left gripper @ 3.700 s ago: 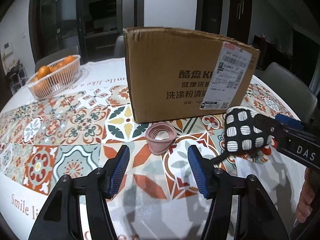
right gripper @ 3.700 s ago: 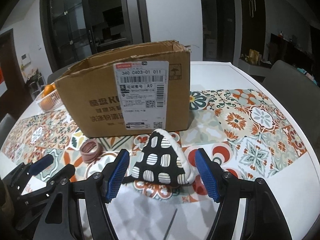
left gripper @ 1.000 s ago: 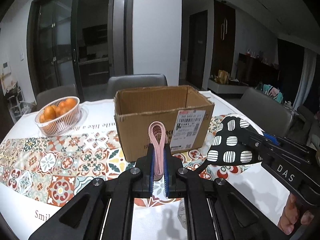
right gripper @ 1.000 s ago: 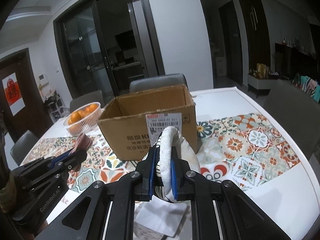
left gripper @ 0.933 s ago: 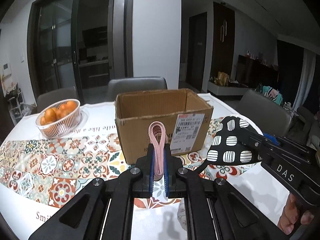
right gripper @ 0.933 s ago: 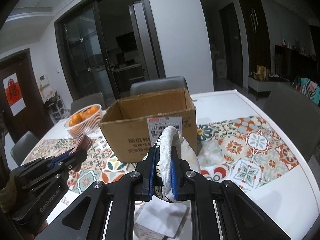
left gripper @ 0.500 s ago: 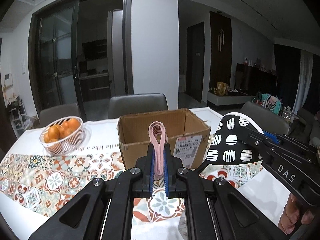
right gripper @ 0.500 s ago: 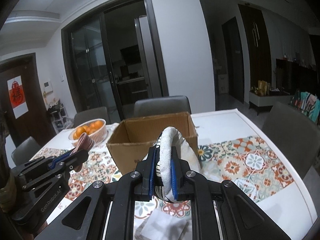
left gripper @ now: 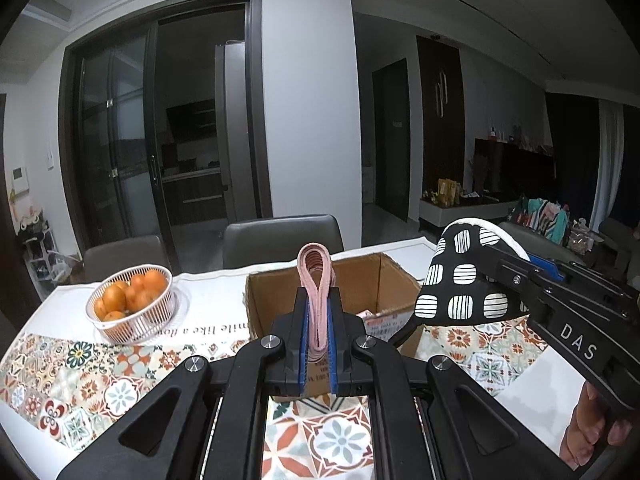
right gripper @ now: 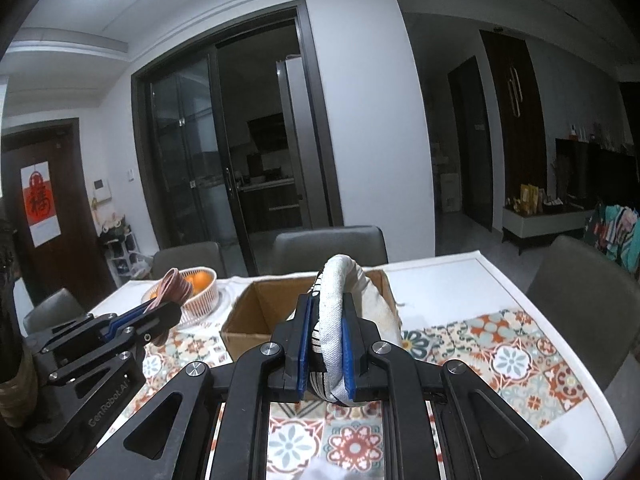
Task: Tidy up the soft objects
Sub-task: 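Lift the hair tie and dotted pouch with both tools over the box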
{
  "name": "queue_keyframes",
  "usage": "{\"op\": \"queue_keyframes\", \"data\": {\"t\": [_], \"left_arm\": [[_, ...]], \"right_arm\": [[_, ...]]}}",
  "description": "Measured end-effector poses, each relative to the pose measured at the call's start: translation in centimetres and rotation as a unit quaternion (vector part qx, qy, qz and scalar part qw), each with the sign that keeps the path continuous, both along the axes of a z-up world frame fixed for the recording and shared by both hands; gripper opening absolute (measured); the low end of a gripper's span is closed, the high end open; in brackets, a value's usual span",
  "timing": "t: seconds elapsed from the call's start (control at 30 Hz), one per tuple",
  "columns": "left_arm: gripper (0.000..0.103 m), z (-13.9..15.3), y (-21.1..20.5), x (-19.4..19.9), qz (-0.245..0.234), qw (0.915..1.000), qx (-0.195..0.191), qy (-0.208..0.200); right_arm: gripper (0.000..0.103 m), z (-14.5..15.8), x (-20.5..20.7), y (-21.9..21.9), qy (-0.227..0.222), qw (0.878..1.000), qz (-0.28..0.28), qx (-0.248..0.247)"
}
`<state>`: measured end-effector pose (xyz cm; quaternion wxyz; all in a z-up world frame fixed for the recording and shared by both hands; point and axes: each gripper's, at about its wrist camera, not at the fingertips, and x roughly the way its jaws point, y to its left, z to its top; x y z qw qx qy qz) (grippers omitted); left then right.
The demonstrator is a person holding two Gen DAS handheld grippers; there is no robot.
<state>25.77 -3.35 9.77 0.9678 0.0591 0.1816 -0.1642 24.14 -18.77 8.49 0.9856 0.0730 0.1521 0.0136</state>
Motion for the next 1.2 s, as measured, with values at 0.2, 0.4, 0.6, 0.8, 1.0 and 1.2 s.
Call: {"op": "queue_keyframes", "data": {"t": [0.2,0.4,0.6,0.8,1.0,1.2], "left_arm": [[0.009,0.4,0.0,1.5,0.002,1.0000,0.000,-0.005],[0.009,0.4,0.1,3.4,0.006,1.0000,-0.001,-0.006],[0.009,0.0,0.2,5.5,0.011,0.9999,0.002,-0.004],[0.009,-0.8,0.0,7.8,0.015,0.9999,0.004,0.004],[0.009,-2.0,-0.5,9.8,0.019,0.9997,0.006,0.017],[0.009,-3.2,-1.1,12.1,0.018,0.9991,0.008,0.038]], "right_arm": [[0.015,0.8,1.4,0.3,-0.012,1.000,0.004,-0.008],[0.015,1.2,3.0,0.6,-0.018,1.000,0.008,-0.016],[0.015,1.2,4.8,1.0,-0.020,0.999,0.014,-0.022],[0.015,0.6,6.9,1.2,-0.013,0.999,0.021,-0.028],[0.015,-0.3,9.1,1.0,0.001,0.999,0.030,-0.027],[0.015,-1.3,11.4,1.0,0.015,0.999,0.031,-0.029]]}}
